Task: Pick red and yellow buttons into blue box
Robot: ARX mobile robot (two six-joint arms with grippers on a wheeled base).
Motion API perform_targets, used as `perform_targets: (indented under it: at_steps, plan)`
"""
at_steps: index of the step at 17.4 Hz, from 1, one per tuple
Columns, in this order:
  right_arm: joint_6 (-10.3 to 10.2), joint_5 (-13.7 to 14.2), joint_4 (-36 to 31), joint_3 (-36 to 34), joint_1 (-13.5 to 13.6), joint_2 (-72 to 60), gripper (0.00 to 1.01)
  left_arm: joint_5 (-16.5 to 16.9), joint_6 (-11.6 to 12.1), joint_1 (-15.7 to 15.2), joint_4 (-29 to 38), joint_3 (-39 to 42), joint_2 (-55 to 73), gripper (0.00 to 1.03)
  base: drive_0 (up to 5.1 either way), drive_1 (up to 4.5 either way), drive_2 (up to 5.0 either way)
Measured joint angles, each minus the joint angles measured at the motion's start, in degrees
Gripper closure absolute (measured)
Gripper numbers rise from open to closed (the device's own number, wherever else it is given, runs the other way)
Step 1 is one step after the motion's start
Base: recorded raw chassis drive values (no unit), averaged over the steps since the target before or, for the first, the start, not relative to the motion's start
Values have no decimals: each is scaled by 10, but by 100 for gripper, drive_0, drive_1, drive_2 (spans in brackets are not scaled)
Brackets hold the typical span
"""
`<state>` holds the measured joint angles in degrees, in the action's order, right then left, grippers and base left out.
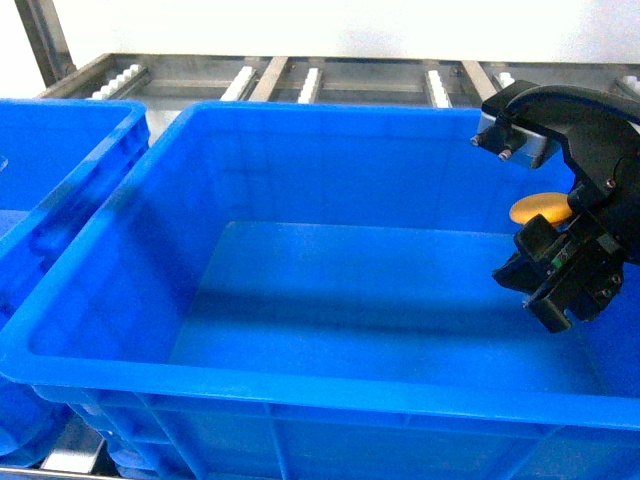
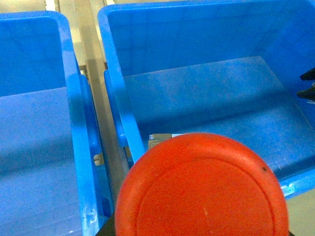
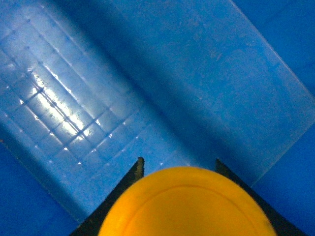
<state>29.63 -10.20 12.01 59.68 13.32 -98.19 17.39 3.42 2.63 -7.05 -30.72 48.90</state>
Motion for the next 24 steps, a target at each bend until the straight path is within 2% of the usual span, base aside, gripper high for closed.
perform_targets:
  at_steps: [3, 6, 17, 19, 22, 24]
  plan:
    - [0, 0, 0, 0, 0, 0, 23, 0, 0, 0, 0, 0, 0, 79, 0, 0, 0]
    - [0, 0, 0, 0, 0, 0, 2, 0, 0, 0, 0, 0, 0, 79, 0, 0, 0]
    - [0, 0, 0, 0, 0, 0, 3, 4, 0, 6, 9, -1, 9, 79, 0, 0, 0]
    - [0, 0, 0, 0, 0, 0, 3, 26, -11, 21, 26, -39, 77, 79, 0, 0, 0]
    - [0, -1, 0, 0, 1, 1, 3, 57, -21, 35, -10, -121, 200, 79, 0, 0, 0]
    - [0, -1, 0, 0, 1, 1, 3, 62, -21, 38, -42, -160, 259, 79, 0, 0, 0]
